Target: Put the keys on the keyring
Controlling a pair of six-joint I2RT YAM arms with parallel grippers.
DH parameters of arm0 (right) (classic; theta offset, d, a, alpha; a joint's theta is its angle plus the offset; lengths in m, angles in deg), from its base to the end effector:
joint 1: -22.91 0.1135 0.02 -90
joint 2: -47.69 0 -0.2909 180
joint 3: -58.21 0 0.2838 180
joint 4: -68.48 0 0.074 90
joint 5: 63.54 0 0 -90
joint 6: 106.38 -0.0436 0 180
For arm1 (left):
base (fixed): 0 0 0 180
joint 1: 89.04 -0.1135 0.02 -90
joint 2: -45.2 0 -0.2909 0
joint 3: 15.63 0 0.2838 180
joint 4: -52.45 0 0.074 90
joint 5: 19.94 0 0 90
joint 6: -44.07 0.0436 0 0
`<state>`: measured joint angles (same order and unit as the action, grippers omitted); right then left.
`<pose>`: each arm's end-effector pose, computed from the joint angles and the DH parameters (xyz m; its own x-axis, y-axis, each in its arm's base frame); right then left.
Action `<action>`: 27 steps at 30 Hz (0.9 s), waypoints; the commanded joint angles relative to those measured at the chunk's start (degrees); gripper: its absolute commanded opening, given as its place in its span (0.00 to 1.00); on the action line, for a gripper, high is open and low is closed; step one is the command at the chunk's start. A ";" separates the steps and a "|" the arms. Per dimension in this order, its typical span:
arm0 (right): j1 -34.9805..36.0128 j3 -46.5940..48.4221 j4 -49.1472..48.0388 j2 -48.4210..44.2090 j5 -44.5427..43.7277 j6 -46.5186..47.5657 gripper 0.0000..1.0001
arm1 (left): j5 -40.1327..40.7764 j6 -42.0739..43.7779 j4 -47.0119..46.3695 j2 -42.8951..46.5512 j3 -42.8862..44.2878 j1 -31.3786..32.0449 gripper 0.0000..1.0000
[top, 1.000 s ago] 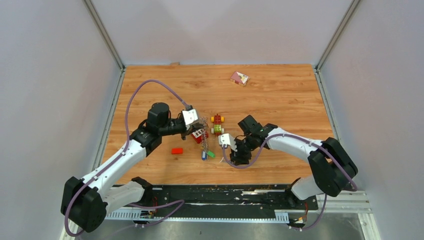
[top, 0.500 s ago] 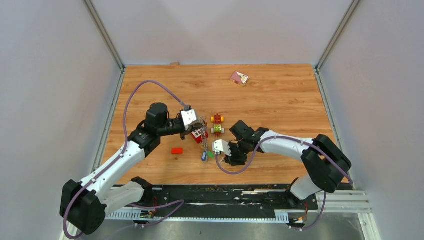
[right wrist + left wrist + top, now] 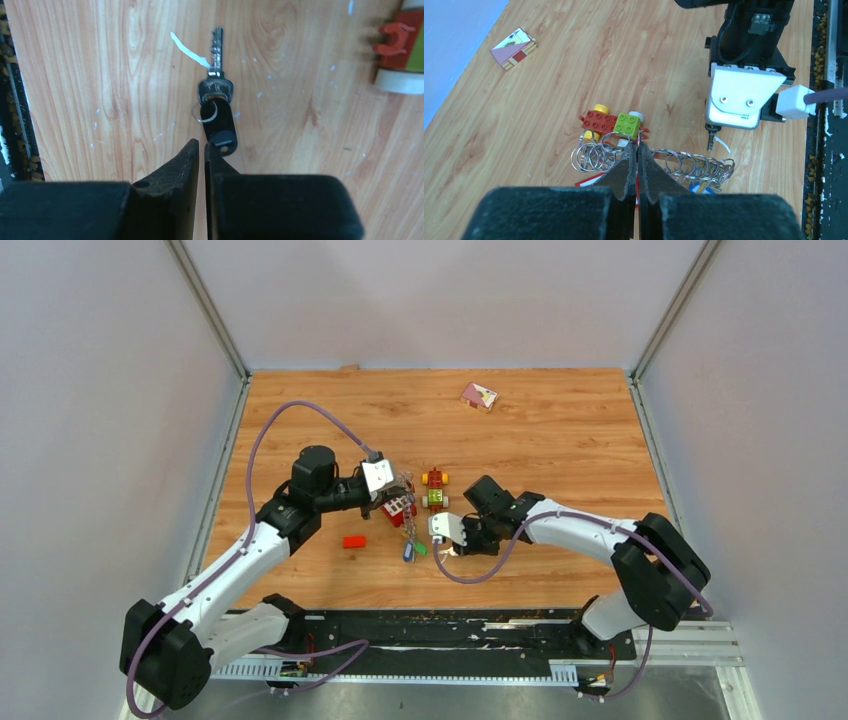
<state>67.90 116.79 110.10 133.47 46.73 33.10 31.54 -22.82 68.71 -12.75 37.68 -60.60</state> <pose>0.1962 0.2175 0.1667 0.1430 -0.8654 -0.4803 -0.9897 -0.1276 -0.0648 0.2065 -0.1427 0.2985 0.0585 0.3175 -0.9464 0.9364 0.3112 0.1623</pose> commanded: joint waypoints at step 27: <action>-2.15 7.46 4.51 6.33 10.93 -0.21 0.36 | 0.44 2.55 -3.32 2.06 0.70 -0.25 0.00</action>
<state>65.21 123.83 114.97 139.94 56.08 32.35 31.82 -21.86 68.71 -12.23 37.68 -60.60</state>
